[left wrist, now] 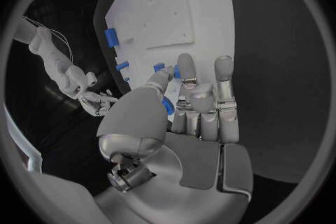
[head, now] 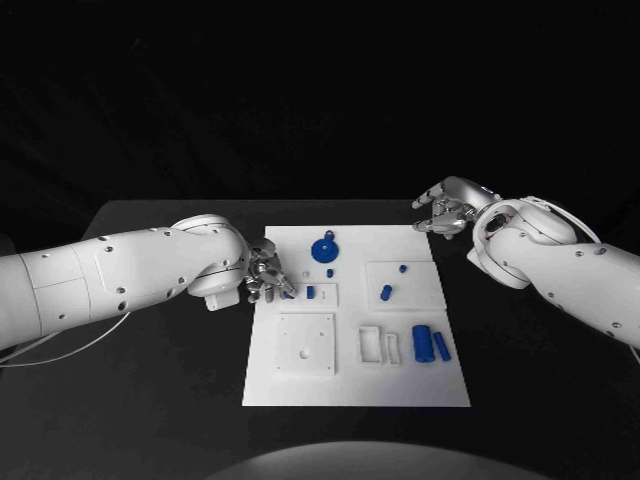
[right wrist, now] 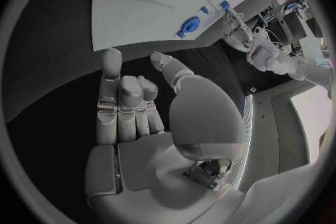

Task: Assemble the parts on the task board

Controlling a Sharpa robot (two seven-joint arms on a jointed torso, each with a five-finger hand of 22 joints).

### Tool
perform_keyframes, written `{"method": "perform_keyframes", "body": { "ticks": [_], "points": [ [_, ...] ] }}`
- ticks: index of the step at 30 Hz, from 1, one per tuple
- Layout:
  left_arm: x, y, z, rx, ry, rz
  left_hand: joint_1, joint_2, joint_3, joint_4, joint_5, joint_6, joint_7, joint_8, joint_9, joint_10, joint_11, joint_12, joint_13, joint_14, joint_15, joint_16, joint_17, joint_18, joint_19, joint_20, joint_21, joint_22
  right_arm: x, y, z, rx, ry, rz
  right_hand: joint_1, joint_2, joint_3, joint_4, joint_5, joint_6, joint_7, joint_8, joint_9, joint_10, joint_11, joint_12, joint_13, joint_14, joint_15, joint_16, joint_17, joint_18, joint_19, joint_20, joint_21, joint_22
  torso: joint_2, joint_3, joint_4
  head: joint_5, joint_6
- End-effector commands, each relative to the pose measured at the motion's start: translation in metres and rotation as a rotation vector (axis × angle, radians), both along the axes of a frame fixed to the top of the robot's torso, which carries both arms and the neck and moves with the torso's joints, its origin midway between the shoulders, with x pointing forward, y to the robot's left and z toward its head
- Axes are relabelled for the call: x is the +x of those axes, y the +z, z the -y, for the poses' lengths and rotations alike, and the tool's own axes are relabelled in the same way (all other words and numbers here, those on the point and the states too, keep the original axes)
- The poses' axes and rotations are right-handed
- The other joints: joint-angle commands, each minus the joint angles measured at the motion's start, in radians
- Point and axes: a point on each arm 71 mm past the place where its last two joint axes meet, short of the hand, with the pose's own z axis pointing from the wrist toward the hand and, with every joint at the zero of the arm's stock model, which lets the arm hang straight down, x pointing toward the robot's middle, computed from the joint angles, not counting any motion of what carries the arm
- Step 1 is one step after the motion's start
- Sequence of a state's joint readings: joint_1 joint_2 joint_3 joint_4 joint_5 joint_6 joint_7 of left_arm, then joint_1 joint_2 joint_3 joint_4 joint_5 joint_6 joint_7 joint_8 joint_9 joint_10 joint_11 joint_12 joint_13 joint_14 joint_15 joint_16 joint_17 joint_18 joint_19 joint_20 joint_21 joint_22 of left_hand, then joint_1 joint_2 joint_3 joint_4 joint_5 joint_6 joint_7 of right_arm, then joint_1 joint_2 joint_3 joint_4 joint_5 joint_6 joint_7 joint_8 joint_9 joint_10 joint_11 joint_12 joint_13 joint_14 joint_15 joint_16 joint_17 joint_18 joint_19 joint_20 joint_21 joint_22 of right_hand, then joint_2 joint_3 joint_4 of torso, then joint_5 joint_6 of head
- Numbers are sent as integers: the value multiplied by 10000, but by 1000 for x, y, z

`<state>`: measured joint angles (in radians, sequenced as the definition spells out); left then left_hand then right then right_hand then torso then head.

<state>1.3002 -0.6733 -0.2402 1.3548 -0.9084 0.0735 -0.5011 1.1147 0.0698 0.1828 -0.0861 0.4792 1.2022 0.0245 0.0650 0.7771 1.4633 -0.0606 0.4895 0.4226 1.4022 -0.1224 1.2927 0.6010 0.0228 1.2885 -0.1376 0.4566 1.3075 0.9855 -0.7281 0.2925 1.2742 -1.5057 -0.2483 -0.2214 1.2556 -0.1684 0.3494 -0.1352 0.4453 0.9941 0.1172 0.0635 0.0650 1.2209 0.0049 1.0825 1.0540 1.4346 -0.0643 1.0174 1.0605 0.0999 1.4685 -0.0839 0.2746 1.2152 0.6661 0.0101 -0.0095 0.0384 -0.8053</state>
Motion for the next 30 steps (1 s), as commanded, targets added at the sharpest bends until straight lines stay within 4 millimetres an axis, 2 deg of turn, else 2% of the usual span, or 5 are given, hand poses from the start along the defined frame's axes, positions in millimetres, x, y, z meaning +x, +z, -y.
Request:
{"method": "perform_keyframes", "body": {
  "ticks": [1, 30],
  "points": [
    [-3, -3, 3, -41, -155, -263, 148, 16, 1005, -949, 35, 389, -292, 31, 8, 500, -79, 21, -9, -15, -27, -29, 14, 142, 45, 17, 31, 172, 0, 0, -1, -117, 90, -36, -99, 30, 66, 8, 22, 96, -4, -14, -6, -18, -39, -60, -10, 13, -40, -53, -8, 58, 328, -55, 9, -9, 0, 6, -12, 8, -8],
    [-4, -7, 15, 682, -718, -808, 175, 41, 1025, -964, 36, 368, -283, 33, 48, 500, -69, -12, -12, -52, -16, -18, 31, 136, 8, 24, 40, 180, 0, -1, 1, -145, 56, -52, -97, 43, 83, 3, 25, 100, -3, -15, -6, -21, -41, -63, -19, 15, -41, -73, -12, 50, 326, -57, 18, -45, -4, 6, -7, -26, -12]
  ]
}}
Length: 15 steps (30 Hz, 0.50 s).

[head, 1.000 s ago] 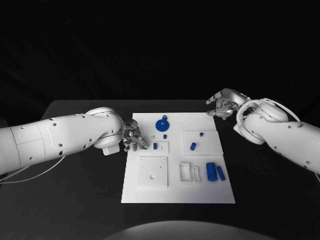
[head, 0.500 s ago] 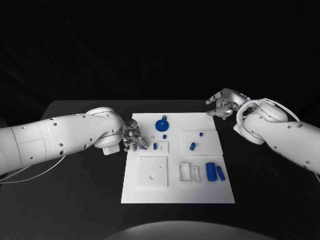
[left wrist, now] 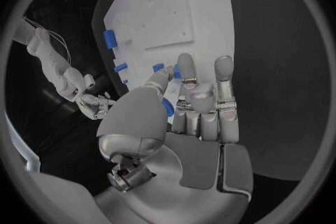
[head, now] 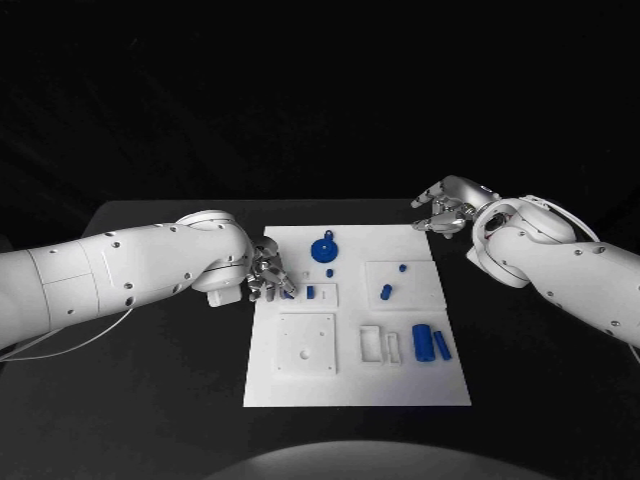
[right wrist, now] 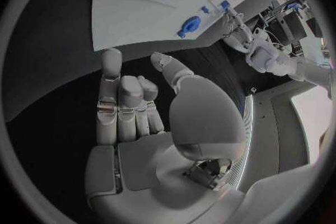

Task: Assemble the parts on the task board

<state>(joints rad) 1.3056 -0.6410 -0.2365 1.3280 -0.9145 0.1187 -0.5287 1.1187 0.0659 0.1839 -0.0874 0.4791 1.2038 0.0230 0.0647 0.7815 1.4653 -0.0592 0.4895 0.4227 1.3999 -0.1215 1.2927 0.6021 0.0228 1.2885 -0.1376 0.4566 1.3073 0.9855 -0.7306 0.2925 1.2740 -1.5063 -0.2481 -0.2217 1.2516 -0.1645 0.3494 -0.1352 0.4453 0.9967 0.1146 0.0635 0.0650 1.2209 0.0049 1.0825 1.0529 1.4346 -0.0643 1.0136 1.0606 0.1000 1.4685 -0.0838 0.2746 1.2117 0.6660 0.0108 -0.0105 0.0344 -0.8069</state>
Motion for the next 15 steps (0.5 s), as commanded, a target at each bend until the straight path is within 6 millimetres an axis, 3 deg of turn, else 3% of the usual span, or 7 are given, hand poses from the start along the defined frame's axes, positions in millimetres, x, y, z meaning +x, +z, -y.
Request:
{"method": "perform_keyframes", "body": {
  "ticks": [1, 5, 10, 15],
  "points": [
    [-9, -8, 8, 351, -534, -598, 135, 81, 1014, -950, 37, 352, -268, 36, 3, 480, -83, -11, -13, -29, -25, -18, 20, 136, 8, 24, 40, 182, 0, -1, 0, -128, 76, -53, -57, 4, 83, 3, 25, 74, 23, -15, -6, -21, -41, -63, -8, 15, -41, -34, -13, 50, 326, -57, 18, -10, -2, -2, 3, 15, 5],
    [-10, -8, 11, 398, -616, -614, 126, 74, 1015, -960, 55, 363, -271, 37, 8, 481, -86, -3, -7, -23, -25, -2, 43, 137, 10, 24, 51, 184, 0, -1, 0, -133, 73, -54, -57, 4, 83, 3, 25, 74, 23, -15, -6, -21, -41, -63, -8, 15, -41, -34, -13, 50, 326, -57, 18, -10, 4, 0, -2, 14, 1],
    [-9, -7, 12, 394, -558, -353, 44, 13, 1039, -988, 428, 437, -298, 59, 84, 488, -109, 77, 8, 20, -43, 19, 91, 143, 40, 7, 82, 180, 0, -1, 1, -139, 70, -63, -57, 4, 83, 3, 25, 74, 23, -15, -6, -21, -41, -63, -8, 15, -41, -34, -13, 50, 326, -57, 18, -10, 0, 0, 7, 4, 2],
    [-6, -6, 11, 382, -429, -74, -43, -18, 1095, -1017, 547, 470, -319, 54, 239, 489, -123, 154, -23, 75, -62, 16, 135, 130, 67, -15, 109, 179, 0, -1, 0, -137, 78, -67, -57, 4, 83, 3, 25, 74, 23, -15, -6, -21, -41, -63, -8, 15, -41, -34, -13, 50, 326, -57, 18, -10, 0, -3, -1, -5, 16]
  ]
}}
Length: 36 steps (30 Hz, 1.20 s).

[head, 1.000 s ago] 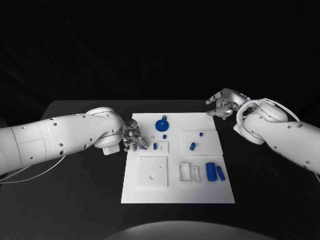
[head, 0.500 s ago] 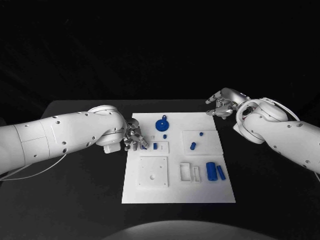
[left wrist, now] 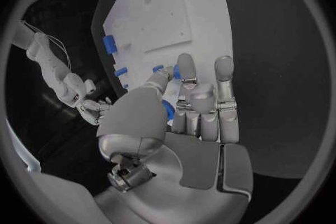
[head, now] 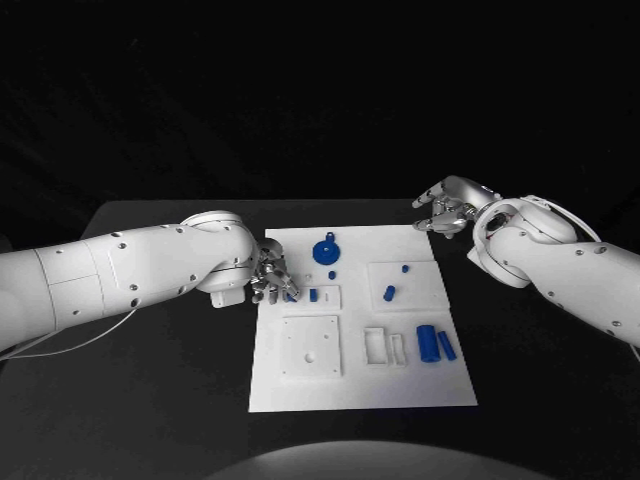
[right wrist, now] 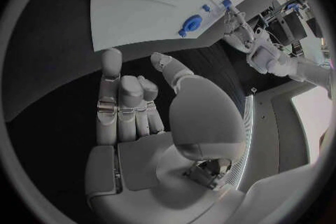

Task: Assemble the parts on the task board

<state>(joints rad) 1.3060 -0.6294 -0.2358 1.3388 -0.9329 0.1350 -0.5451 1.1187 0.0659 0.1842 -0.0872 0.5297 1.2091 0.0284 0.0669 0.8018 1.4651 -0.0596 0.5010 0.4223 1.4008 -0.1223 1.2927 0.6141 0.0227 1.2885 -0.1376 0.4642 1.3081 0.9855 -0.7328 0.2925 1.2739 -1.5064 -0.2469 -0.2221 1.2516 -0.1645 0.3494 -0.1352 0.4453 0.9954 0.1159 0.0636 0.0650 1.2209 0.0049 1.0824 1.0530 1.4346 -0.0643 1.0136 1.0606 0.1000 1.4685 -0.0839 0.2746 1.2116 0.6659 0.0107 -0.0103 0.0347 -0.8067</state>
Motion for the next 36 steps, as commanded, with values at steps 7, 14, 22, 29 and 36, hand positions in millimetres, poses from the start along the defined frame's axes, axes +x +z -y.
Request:
{"method": "perform_keyframes", "body": {
  "ticks": [7, 14, 22, 29, 36],
  "points": [
    [-1, -5, 4, 174, -46, 175, -192, -38, 1136, -1026, 153, 512, -417, 41, 400, 490, -133, 209, -97, 107, -81, -12, 73, 108, 95, -45, 41, 159, 0, -1, -1, -120, 97, -61, -57, 4, 83, 3, 26, 87, 10, -15, -6, -21, -41, -63, -9, 14, -41, -34, -13, 49, 326, -57, 18, -9, 4, -4, -2, -9, 10],
    [-1, -5, 5, 174, -104, 175, -345, -71, 1164, -1022, 300, 722, -495, 61, 856, 502, -153, 340, -225, 172, -89, 38, 257, 90, 115, -46, 48, 167, 0, -1, -1, -122, 100, -62, -57, 4, 83, 3, 26, 87, 10, -15, -6, -21, -41, -63, -9, 14, -41, -34, -13, 49, 326, -57, 18, -9, 3, -1, 4, -16, 10],
    [-2, -5, 7, 145, -184, 126, -500, -77, 1203, -1041, 401, 899, -561, 49, 1401, 504, -171, 646, -815, 224, -83, 74, 525, 110, 122, -19, 70, 164, 0, -1, -1, -125, 98, -61, -70, -7, 107, -11, 43, 89, 9, -14, -6, -15, -39, -54, -2, 18, -43, -32, -7, 49, 326, -59, 26, -15, 1, -4, 3, -30, -4],
    [-3, -5, 9, 122, -267, 79, -547, -74, 1183, -982, 402, 999, -608, 63, 1784, 500, -187, 740, -910, 236, -87, 129, 706, 115, 118, -7, 98, 166, 0, -1, 0, -128, 93, -60, -72, -11, 120, -17, 91, 89, 8, -15, -6, -14, -42, -53, -1, 20, -44, -32, -5, 49, 326, -60, 29, -16, 4, -3, 4, -45, -10],
    [-4, -5, 10, 116, -305, 60, -884, 35, 1263, -924, 518, 1031, -664, 156, 2748, 512, -216, 863, -1089, 255, -96, 184, 909, 138, 134, 9, 128, 169, 0, -1, 0, -133, 86, -66, -81, -18, 129, -19, 131, 88, 10, -14, -6, -25, -42, -67, -14, 14, -43, -43, -13, 48, 324, -61, 29, -17, 0, -5, 5, -49, -28]
  ]
}}
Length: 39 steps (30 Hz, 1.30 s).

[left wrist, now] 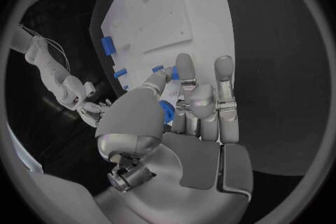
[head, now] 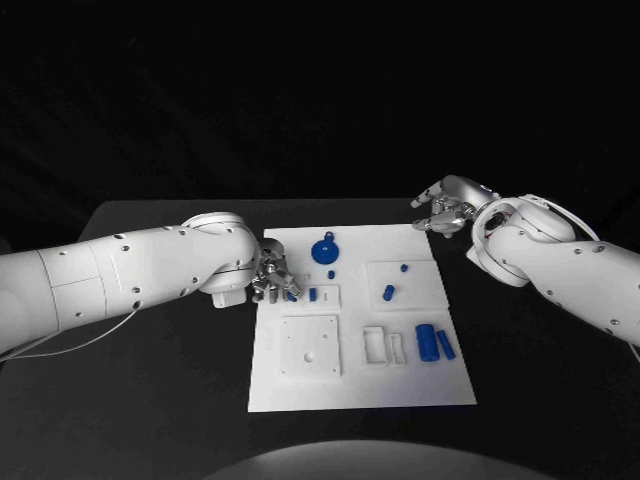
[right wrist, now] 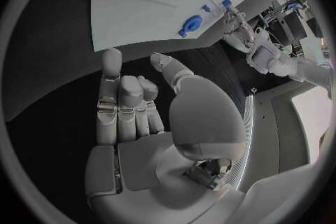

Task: Assemble the parts on the task board

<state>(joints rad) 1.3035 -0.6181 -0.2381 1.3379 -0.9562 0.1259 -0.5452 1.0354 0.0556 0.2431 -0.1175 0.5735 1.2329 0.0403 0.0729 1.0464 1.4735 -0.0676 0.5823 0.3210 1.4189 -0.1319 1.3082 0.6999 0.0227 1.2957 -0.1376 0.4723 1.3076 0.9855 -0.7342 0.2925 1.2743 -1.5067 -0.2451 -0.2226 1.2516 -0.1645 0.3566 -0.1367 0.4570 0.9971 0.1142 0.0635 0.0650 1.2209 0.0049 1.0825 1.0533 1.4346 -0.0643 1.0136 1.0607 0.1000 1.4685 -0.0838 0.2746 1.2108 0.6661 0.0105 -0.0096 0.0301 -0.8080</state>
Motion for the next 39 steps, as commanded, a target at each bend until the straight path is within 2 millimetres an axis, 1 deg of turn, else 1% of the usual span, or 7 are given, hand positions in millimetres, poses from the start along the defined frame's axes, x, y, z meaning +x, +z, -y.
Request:
{"method": "perform_keyframes", "body": {
  "ticks": [1, 8, 15, 25, 29, 33, 39],
  "points": [
    [-4, -4, 5, 1, -163, -117, -96, 160, 694, -636, 112, 801, -800, 79, 439, 420, -131, 87, -122, 80, -2, 42, 90, 137, 55, 6, 49, 173, 0, 0, -1, -117, 91, -53, -87, -18, 63, -2, 38, 68, 27, -14, -6, -25, -41, -65, -13, 18, -44, -40, -9, 49, 324, -61, 28, -10, -2, -2, -2, -3, -14],
    [-5, -4, 4, 21, -188, -115, -311, 264, 745, -608, 146, 866, -829, 10, 894, 421, -139, 200, -308, 91, -13, 61, 199, 148, 51, 8, 75, 172, 0, -1, 0, -123, 86, -58, -90, -19, 72, -4, 58, 65, 27, -16, -6, -26, -42, -67, -15, 20, -45, -35, -5, 49, 325, -61, 30, -10, 0, 1, -3, -13, -25],
    [-5, -4, 4, 87, -266, -101, -435, 275, 693, -464, 126, 917, -849, 10, 966, 421, -139, 213, -335, 91, -18, 58, 213, 144, 53, 6, 76, 167, -1, 0, -1, -111, 111, -52, -120, -12, 82, 18, 99, 68, 27, -14, -6, -19, -44, -58, -7, 19, -45, -41, -9, 49, 325, -62, 32, -10, -4, 1, -1, -22, -32],
    [-5, -4, 5, 133, -332, -83, -411, 126, 614, -333, -29, 898, -846, -25, 840, 421, -138, 197, -383, 89, -19, 3, 161, 133, 57, 3, 51, 161, -1, 0, -3, -98, 148, -48, -124, -23, 109, 25, 141, 64, 28, -15, -6, -25, -44, -65, -13, 17, -46, -50, -13, 48, 325, -63, 33, -13, -3, -2, -3, -12, -48],
    [-5, -4, 5, 133, -335, -72, -404, 5, 456, -152, -157, 904, -861, -21, 805, 421, -143, 204, -392, 89, -24, 1, 171, 119, 67, -5, 36, 161, -1, 0, -3, -101, 144, -49, -124, -23, 109, 25, 141, 64, 28, -15, -6, -25, -44, -65, -13, 17, -46, -50, -13, 48, 325, -63, 33, -13, 0, -2, -5, -14, -51],
    [-5, -4, 5, 118, -318, -44, -342, -153, 290, 209, -250, 906, -876, -20, 782, 421, -151, 213, -397, 92, -34, 5, 194, 98, 84, -18, 10, 160, -1, 0, -2, -101, 140, -50, -124, -23, 109, 25, 141, 64, 28, -15, -6, -25, -44, -65, -13, 17, -46, -50, -13, 48, 325, -63, 33, -13, 0, -3, -1, -16, -49],
    [-5, -4, 5, 87, -285, 6, -306, -210, 264, 295, -271, 912, -879, -19, 780, 422, -152, 216, -398, 92, -36, 4, 199, 95, 90, -23, 0, 161, -1, 0, -3, -101, 140, -51, -125, -26, 124, 24, 162, 61, 29, -14, -6, -25, -45, -69, -18, 23, -48, -44, -8, 48, 325, -64, 34, -14, 1, -1, -3, -18, -49]
  ]
}}
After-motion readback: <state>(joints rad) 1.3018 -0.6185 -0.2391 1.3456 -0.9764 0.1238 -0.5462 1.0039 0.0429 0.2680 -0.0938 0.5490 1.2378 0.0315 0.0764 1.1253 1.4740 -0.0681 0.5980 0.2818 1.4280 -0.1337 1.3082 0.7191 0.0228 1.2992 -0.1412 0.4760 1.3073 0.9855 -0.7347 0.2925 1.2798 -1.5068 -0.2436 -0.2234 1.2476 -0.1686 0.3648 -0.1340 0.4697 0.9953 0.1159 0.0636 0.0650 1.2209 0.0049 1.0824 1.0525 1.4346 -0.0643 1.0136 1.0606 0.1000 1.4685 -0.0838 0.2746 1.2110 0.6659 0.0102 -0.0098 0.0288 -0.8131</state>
